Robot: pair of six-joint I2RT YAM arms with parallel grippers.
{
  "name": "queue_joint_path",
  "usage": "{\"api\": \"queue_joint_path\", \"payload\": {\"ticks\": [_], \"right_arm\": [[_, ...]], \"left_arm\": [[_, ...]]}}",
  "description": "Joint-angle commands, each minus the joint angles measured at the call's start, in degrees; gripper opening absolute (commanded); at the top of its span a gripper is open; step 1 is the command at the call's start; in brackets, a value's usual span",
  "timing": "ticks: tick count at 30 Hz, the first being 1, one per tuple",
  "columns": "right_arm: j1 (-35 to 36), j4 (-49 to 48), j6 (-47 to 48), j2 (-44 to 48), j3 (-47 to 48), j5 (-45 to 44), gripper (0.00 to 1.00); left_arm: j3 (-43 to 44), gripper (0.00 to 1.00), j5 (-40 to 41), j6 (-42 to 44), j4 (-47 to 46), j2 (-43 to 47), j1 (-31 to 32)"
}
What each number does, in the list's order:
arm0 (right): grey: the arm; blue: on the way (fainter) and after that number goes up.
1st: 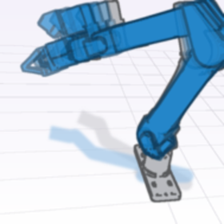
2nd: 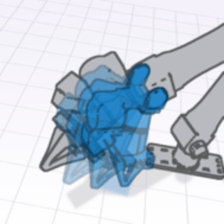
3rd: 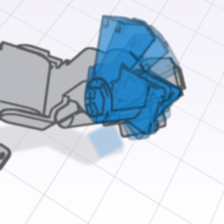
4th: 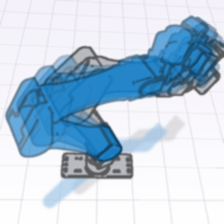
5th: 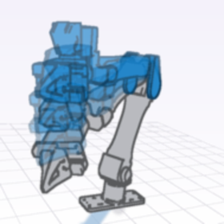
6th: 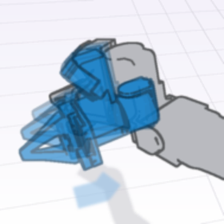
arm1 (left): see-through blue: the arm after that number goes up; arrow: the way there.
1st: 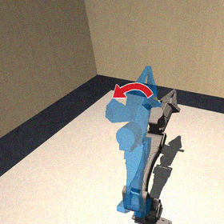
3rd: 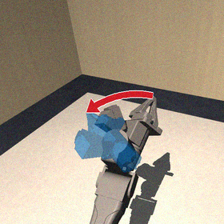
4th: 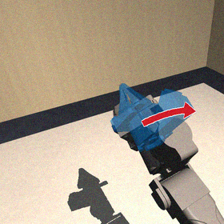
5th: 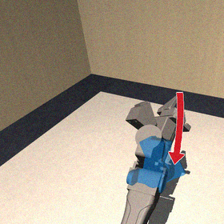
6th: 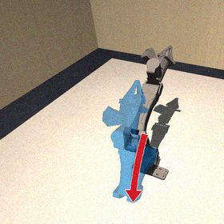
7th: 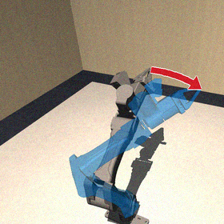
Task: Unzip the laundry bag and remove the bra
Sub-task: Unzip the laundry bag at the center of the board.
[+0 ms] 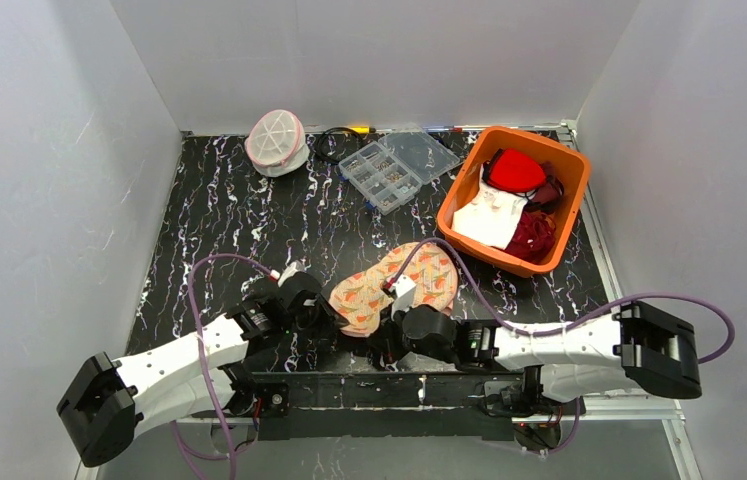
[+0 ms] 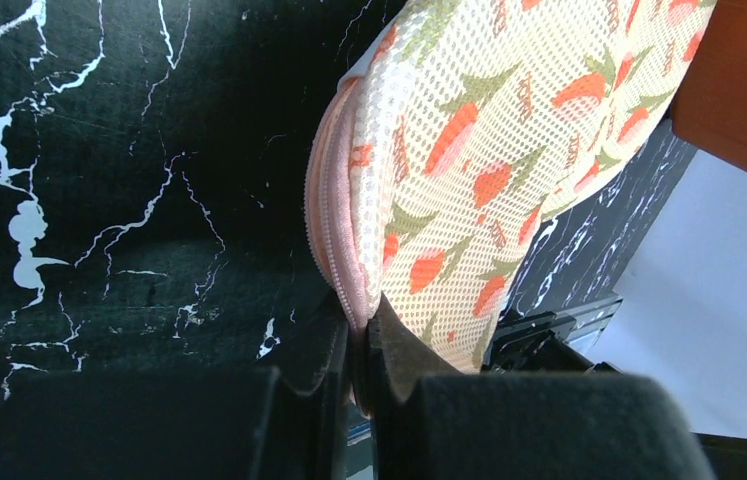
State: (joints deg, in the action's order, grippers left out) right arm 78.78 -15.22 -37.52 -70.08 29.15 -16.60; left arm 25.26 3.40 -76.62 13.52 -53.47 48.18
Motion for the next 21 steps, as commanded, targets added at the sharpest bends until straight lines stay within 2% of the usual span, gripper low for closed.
{"api": "queue_joint_path", "payload": {"ticks": [1,8,14,19,21], "right_arm": [[0.1,7.3,0.3,4.3,-1.0,-6.8,0.01],[0.1,13.6,-1.9,8.9,-2.8,-14.2,0.01],[0.0,15.1,-1.3,12.0,-4.0,-16.2,0.01],[-0.2,18.2,2.2,13.4,-3.6,-16.3,0.01],[-0.7,19.0,2.8,12.7,-2.9,-15.2,0.01]], "left_arm": [[1.3,0.0,1.9,3.4,2.4,0.5,-0.3],[1.1,0.0,-0.7,6.3,-0.4,0.1,-0.9],[1.4,0.0,-1.9,7.9,-0.1,-0.4,-2.2],[2.7,0.0,-3.4,10.9,0.4,-2.1,-6.7],[3.7,0.0,-6.5,12.9,0.2,-3.6,-8.9]]}}
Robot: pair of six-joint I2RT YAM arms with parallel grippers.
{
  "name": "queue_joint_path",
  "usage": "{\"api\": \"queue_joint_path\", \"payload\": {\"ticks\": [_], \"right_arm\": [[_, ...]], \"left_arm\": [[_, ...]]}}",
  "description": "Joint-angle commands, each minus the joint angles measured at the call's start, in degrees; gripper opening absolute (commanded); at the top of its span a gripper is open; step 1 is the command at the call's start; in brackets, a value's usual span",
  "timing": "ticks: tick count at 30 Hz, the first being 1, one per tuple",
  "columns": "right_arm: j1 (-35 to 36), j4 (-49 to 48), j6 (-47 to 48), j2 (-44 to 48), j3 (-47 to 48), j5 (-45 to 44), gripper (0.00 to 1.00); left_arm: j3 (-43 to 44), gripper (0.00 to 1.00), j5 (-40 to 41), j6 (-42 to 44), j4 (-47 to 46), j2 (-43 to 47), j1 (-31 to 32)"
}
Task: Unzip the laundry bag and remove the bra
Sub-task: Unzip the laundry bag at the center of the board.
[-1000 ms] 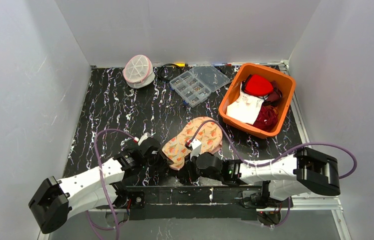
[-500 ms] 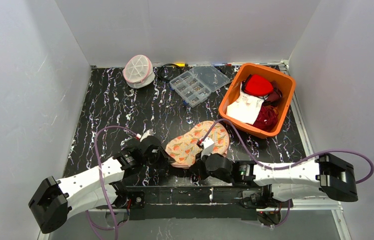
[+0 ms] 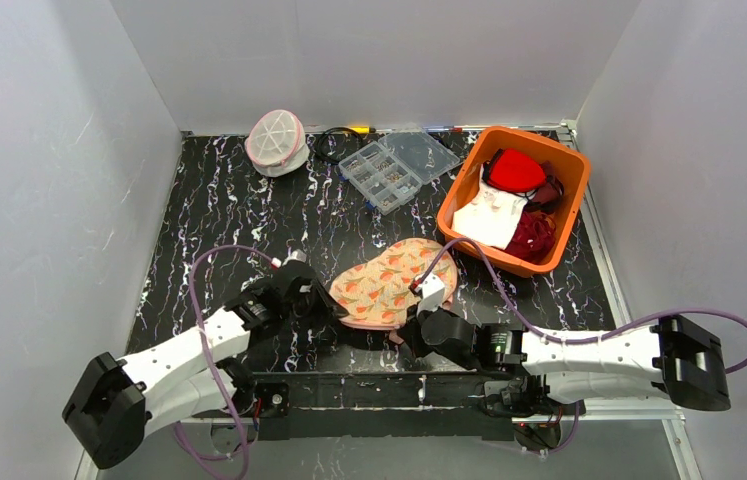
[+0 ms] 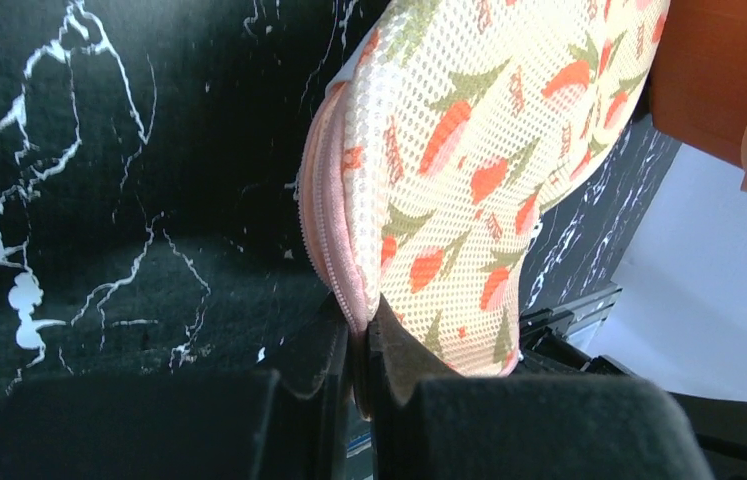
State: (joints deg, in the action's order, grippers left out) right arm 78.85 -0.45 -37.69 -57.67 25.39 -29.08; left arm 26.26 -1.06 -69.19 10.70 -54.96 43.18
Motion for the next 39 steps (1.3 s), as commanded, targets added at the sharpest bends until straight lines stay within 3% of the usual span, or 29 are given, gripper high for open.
{"api": "queue_joint_path", "payload": {"ticks": [1,11,13,18,23,28,32,35,39], "right_arm": [[-1.0,4.2,3.0,-0.3,1.0,-2.1,0.01],[-1.9,-6.2,0.8,-3.5,1.5,5.6,0.01],[-1.9,-8.0,0.6,-5.3,2.8,6.5,0.01],[-1.9,-11.4,0.5,-9.6,6.3,7.7,0.01],[-1.9,-14.9,0.1,-14.7,9.5,9.0,0.01],[-2.0,-19.2,-0.8,-20.1,11.7,10.9,0.01],[-2.0,-20.2,-1.3,-23.7,12.9,12.9,0.01],[-2.0,-20.5,-1.8,-24.4,12.6,13.7,0.01],[-1.9,-20.5,-2.1,-23.8,11.6,13.8,0.01]], "left_arm": [[3.4,0.0,-2.6,6.3,3.3,-3.1,-4.8],[13.9,0.01,-6.1,14.4,7.1,-13.7,-10.6],[14.1,0.14,-7.5,14.8,7.1,-14.5,-10.7],[7.9,0.59,-10.3,10.9,6.4,-8.0,-10.7],[-0.6,0.72,-11.8,5.4,7.8,4.7,-10.0],[-4.6,0.74,-10.7,-0.7,8.0,13.5,-7.9],[-2.5,0.72,-7.7,-1.2,8.1,11.9,-6.4],[-1.0,0.65,-6.7,-1.1,7.2,7.7,-6.4],[-0.8,0.49,-6.4,-1.2,4.5,2.3,-6.4]]}}
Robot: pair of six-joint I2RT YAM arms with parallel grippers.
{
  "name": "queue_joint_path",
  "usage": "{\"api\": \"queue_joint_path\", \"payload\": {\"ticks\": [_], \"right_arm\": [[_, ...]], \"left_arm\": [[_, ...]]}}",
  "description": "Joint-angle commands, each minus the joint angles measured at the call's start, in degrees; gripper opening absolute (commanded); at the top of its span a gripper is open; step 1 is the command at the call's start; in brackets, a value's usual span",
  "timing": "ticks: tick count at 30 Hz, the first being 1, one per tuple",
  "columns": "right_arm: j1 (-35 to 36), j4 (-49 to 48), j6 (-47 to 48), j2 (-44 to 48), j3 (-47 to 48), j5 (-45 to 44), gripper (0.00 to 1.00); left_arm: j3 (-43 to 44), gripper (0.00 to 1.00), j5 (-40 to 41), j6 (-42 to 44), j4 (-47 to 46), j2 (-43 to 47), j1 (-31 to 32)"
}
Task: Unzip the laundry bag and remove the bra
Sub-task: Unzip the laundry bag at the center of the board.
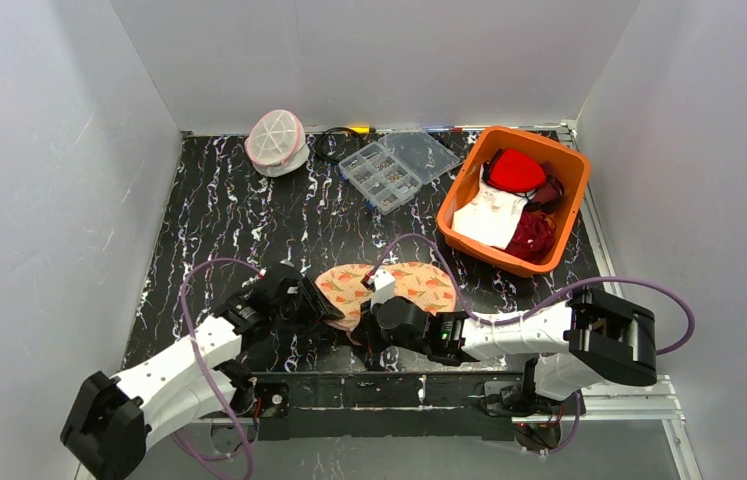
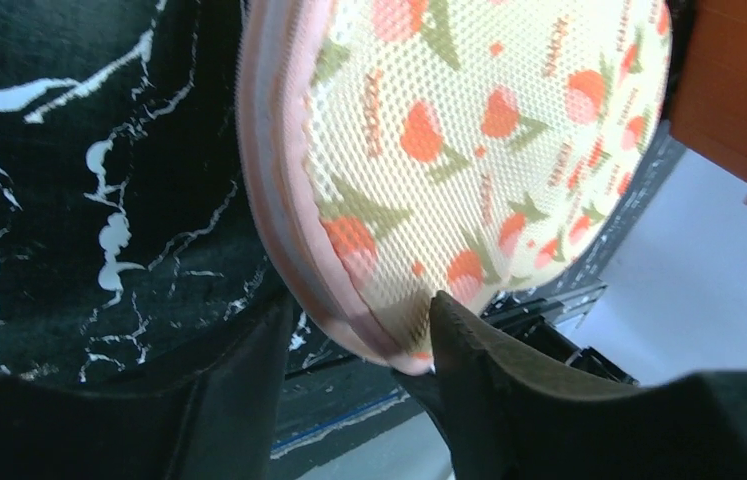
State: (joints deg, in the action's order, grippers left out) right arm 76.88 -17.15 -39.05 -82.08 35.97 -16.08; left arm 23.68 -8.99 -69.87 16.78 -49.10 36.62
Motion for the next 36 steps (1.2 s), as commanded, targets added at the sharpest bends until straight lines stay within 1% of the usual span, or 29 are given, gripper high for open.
{"api": "queue_joint_path", "payload": {"ticks": [1,3,5,8,9,18,19,26,29,32,36], "right_arm": [[0.0,-3.7,-0.8,0.9,0.8,0.6,0.01],[0.0,-3.4,-0.8,1.4,0.4,0.6,0.01],[0.0,-2.5,-1.0,1.8,0.3,0.4,0.01],[0.0,-0.5,-0.9,3.0,0.1,-0.3,0.01],[0.0,0.2,-0.9,3.7,-0.1,-0.6,0.01],[0.0,6.9,-3.4,8.5,-3.7,-6.4,0.01],[-0.1,7.5,-3.8,9.4,-4.4,-7.1,0.01],[0.0,12.1,-5.2,16.2,-7.5,-10.8,0.01],[0.0,14.3,-5.1,18.9,-8.6,-12.3,0.01],[0.0,16.7,-4.5,21.5,-9.7,-13.8,0.01],[0.0,19.1,-2.8,23.5,-10.4,-14.9,0.01]], "left_arm": [[1.7,0.45,1.8,-0.7,-2.0,-4.3,0.2],[1.6,0.34,2.5,-1.0,-2.7,-5.3,0.2],[1.6,0.26,3.5,-1.2,-2.8,-5.3,0.2],[1.8,0.05,5.6,-1.4,-1.4,-4.3,0.2],[2.0,0.0,6.3,-1.4,-0.7,-4.0,0.2],[2.2,0.0,8.3,-1.1,1.9,-1.4,0.2],[2.2,0.0,9.9,-1.2,2.3,-1.1,0.2],[2.3,0.0,12.7,-0.9,5.2,2.1,0.1],[2.9,0.0,13.5,0.5,5.9,2.6,-0.6],[4.4,0.0,12.0,3.6,5.2,0.9,-2.2],[7.9,0.0,10.0,8.2,4.0,-4.5,-3.3]]}}
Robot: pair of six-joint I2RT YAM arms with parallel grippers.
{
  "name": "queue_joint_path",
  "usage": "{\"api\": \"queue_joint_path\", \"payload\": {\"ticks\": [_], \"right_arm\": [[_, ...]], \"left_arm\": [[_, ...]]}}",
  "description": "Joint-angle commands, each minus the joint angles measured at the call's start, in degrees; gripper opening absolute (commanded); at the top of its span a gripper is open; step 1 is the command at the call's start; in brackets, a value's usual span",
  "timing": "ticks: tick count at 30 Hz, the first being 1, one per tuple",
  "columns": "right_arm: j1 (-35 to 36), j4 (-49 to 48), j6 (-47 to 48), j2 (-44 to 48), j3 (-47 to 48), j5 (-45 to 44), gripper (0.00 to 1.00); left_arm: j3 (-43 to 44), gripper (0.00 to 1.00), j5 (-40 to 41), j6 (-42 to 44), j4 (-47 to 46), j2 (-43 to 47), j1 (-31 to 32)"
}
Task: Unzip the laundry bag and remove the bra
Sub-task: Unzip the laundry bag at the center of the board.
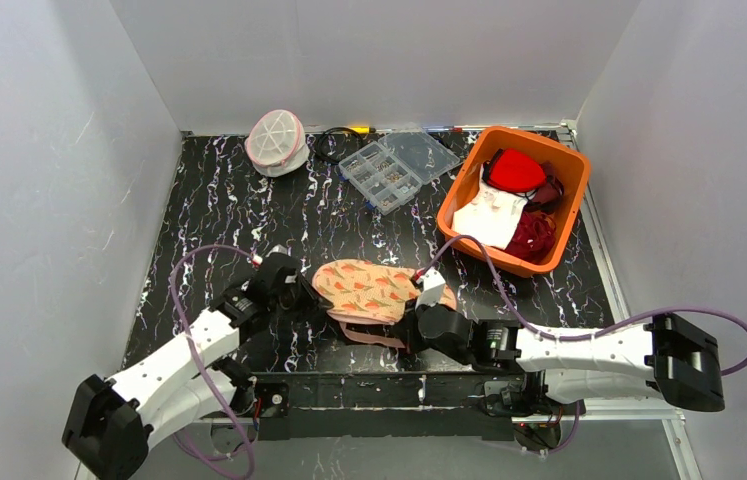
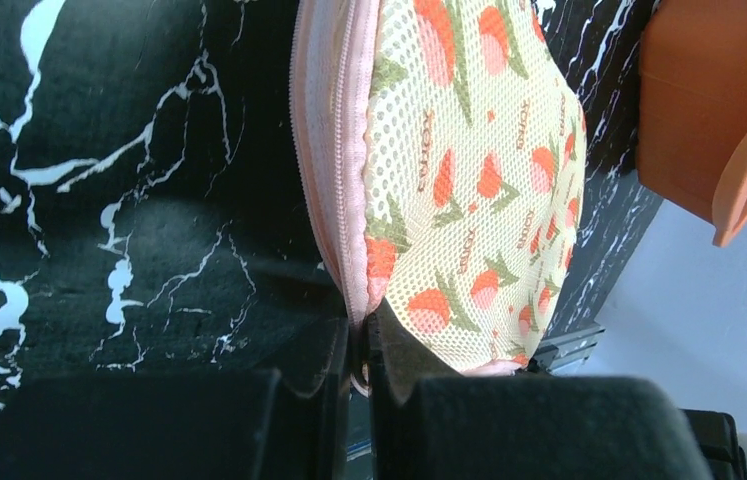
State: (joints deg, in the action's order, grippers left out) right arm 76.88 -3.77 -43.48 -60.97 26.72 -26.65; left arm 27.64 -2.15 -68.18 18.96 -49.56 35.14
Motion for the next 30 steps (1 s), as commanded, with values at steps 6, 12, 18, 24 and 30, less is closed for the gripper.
{"api": "queue_joint_path", "payload": {"ticks": [6,12,18,24,30], "right_arm": [[0.0,8.2,2.6,3.8,-1.6,-5.4,0.01],[0.0,5.8,2.8,3.3,-2.1,-3.6,0.01],[0.0,0.3,3.3,1.9,-1.5,0.3,0.01],[0.0,-4.8,3.6,-3.6,1.3,4.9,0.01],[0.0,-6.7,3.7,-6.8,3.4,6.8,0.01]], "left_arm": [[8.4,0.0,2.2,10.3,1.3,-11.3,-4.1],[4.9,0.54,-3.4,9.0,0.9,-5.8,-4.1],[0.5,0.82,-7.1,2.9,7.4,9.0,-3.7],[-0.9,0.84,-3.5,-5.9,5.3,11.9,5.7],[4.6,0.85,4.1,-8.0,0.3,-2.0,15.7]]}}
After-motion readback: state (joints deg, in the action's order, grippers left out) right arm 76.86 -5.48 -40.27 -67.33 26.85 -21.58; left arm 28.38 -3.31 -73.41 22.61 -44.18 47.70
